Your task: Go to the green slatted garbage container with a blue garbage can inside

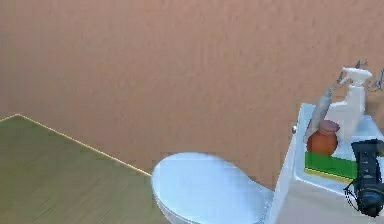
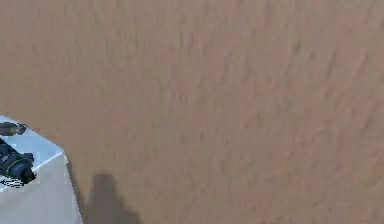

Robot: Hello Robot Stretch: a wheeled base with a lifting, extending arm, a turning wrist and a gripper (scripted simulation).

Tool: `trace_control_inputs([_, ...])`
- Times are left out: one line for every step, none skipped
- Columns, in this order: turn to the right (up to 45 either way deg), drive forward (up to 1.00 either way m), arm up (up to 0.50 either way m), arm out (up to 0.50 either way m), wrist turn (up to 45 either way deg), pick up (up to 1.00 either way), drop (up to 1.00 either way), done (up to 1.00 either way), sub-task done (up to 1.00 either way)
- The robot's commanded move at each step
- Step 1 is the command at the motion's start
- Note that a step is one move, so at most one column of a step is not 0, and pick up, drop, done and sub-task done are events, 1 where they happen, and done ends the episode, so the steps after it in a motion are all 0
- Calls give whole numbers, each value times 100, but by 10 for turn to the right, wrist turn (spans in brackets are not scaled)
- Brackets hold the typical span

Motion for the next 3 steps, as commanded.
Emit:
trace_control_inputs([-450, 0, 0, 0, 0, 0, 0, 0, 0])
trace_control_inputs([-360, 0, 0, 0, 0, 0, 0, 0, 0])
trace_control_inputs([0, 25, 0, 0, 0, 0, 0, 0, 0])
